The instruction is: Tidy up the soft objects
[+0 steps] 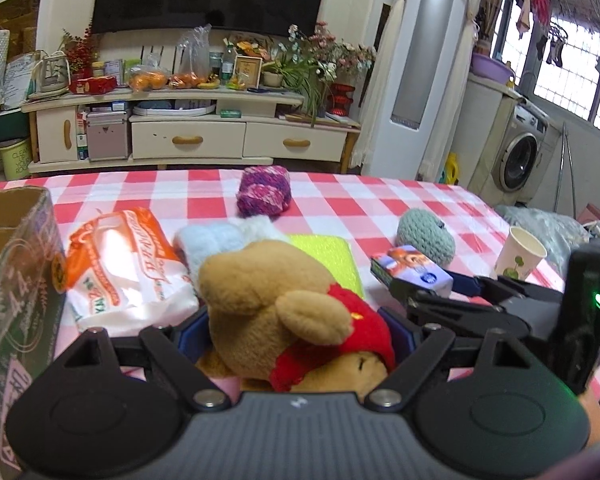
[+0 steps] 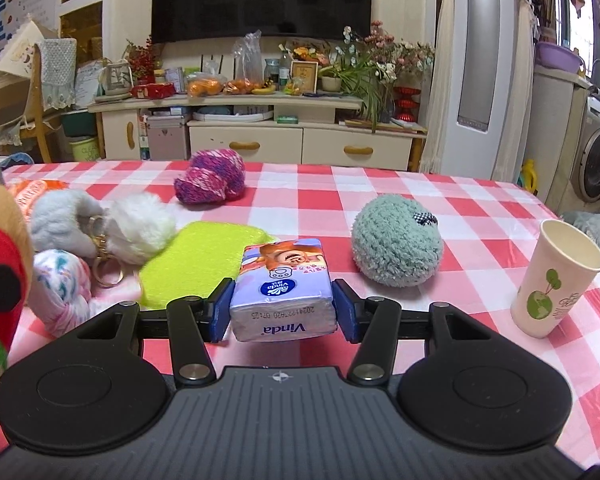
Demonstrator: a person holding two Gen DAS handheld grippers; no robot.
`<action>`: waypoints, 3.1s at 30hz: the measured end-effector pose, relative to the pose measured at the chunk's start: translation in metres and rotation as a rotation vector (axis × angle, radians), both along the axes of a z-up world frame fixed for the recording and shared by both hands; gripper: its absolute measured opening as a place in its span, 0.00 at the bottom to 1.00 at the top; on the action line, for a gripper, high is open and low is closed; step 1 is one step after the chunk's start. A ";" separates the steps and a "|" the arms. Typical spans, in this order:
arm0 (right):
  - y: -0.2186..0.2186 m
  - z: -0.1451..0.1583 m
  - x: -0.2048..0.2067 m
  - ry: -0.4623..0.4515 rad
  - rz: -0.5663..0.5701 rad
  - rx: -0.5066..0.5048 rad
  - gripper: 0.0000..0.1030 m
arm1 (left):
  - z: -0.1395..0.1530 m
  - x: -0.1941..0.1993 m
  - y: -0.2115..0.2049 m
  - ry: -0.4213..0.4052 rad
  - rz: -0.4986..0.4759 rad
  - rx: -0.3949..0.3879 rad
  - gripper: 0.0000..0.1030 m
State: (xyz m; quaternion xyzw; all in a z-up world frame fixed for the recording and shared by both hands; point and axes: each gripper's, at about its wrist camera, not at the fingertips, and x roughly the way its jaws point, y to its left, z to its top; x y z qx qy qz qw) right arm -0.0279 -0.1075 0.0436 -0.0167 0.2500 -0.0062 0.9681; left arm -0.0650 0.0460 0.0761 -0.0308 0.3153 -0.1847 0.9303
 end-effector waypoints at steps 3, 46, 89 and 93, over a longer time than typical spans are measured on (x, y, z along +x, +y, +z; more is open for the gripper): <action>0.006 0.005 -0.010 -0.013 0.007 -0.005 0.63 | 0.003 -0.002 0.008 -0.009 0.014 -0.012 0.83; 0.188 0.097 -0.056 -0.173 0.531 0.062 0.63 | 0.053 -0.013 0.182 -0.184 0.461 -0.142 0.81; 0.017 0.065 -0.089 -0.185 0.094 -0.020 0.63 | 0.028 -0.021 0.075 -0.115 0.107 -0.051 0.85; -0.020 0.043 -0.083 -0.119 0.057 0.011 0.63 | 0.012 -0.021 0.042 -0.055 0.005 -0.031 0.85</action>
